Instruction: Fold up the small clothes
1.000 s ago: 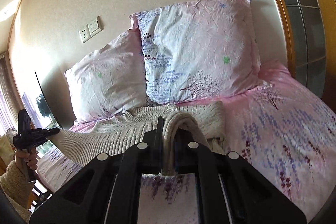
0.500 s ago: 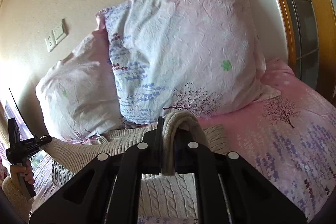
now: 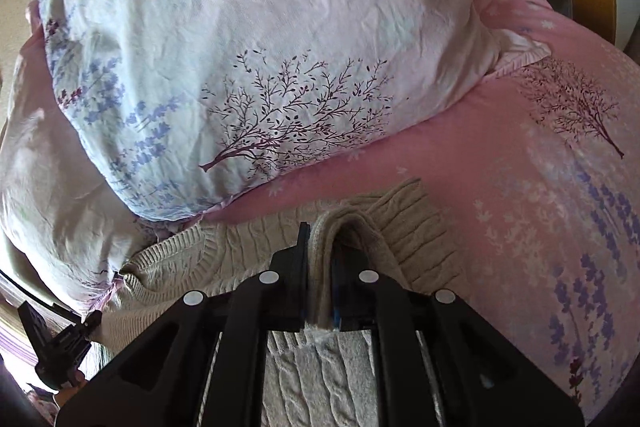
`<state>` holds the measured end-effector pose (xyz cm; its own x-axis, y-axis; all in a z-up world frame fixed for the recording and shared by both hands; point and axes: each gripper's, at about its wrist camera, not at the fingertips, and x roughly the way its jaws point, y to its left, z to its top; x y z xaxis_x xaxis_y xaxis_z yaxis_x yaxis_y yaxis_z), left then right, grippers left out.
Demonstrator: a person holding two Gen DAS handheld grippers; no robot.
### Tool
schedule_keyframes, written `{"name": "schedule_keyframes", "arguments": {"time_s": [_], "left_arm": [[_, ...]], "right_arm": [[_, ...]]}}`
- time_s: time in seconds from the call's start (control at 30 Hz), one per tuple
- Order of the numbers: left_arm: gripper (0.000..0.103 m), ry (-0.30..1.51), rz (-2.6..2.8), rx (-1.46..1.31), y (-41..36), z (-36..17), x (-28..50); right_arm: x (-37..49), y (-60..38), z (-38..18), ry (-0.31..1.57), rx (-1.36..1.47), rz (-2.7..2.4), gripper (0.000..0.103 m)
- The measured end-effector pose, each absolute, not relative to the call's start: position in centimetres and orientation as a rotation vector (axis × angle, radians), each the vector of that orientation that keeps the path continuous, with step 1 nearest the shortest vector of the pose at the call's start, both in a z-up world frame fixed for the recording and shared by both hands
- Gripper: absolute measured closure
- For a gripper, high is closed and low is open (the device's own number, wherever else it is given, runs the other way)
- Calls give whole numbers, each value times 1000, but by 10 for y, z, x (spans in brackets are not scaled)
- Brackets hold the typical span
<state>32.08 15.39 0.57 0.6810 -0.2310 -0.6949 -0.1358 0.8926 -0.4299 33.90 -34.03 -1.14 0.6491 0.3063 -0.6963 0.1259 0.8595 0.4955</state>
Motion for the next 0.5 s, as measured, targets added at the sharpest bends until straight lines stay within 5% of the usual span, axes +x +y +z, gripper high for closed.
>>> {"name": "schedule_keyframes", "arguments": {"time_s": [0.07,0.2,0.37,0.5], "left_arm": [[90,836,-63,-484,153,4,325],[53,794,-111,-526,159,15,322],[47,762,-107,-498,172,32,309],[59,802,-128,-463,182,31,295]], "right_arm": [[346,-338,-12,887,568,118,79],[345,-338,0,830,595,153,48],[330,-346,14,775,544,154,49],[313,-356,16,793,451,135,60]]}}
